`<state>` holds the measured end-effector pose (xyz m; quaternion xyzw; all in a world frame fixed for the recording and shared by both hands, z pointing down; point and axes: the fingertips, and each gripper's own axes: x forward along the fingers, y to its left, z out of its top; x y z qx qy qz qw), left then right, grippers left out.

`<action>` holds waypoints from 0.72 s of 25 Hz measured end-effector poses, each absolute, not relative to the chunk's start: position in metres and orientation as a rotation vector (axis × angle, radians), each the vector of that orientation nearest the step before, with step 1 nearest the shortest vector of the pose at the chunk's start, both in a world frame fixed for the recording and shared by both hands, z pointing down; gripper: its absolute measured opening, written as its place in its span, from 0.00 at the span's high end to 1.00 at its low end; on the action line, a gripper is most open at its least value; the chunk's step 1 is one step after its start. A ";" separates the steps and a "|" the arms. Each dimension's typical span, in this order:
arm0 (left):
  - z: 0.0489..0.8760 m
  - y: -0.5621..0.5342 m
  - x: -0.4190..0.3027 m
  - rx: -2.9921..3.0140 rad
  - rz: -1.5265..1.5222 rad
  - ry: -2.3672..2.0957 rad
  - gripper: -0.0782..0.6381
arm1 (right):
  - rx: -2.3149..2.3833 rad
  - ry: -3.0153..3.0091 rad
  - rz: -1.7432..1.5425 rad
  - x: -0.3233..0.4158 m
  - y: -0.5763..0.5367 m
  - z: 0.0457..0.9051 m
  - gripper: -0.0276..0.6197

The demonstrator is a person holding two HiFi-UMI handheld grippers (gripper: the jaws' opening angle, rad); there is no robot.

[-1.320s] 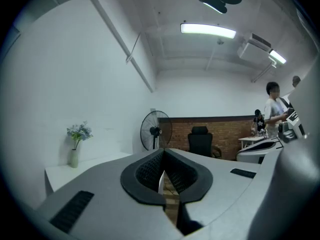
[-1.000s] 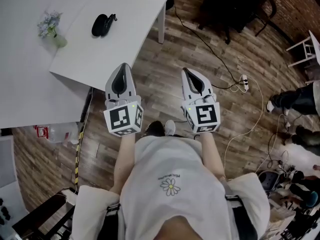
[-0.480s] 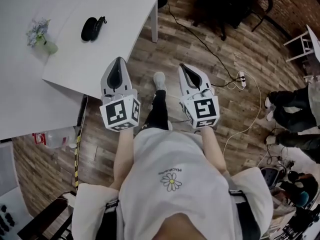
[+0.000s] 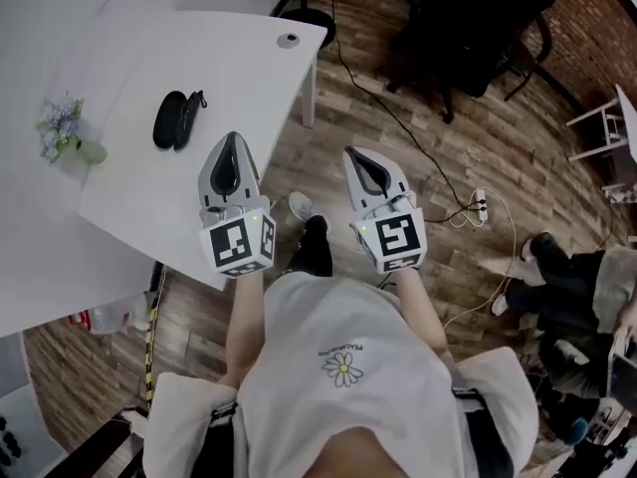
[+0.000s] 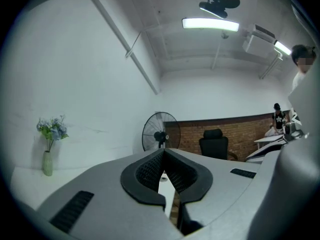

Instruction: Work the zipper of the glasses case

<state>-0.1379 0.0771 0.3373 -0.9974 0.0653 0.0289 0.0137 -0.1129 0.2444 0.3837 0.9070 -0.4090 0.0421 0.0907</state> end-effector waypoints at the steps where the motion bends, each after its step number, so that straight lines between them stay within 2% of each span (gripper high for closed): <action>1: 0.337 0.067 -0.122 -3.109 0.092 0.237 0.87 | 2.670 -1.248 0.128 -0.092 0.232 0.384 0.95; 9: 0.336 -0.046 -0.020 -3.087 0.076 0.573 0.87 | 2.513 -1.493 0.091 0.058 0.112 0.363 0.95; 18: 0.333 -0.128 -0.059 -2.932 0.045 1.095 0.87 | 2.179 -1.947 -0.030 0.072 -0.017 0.354 0.95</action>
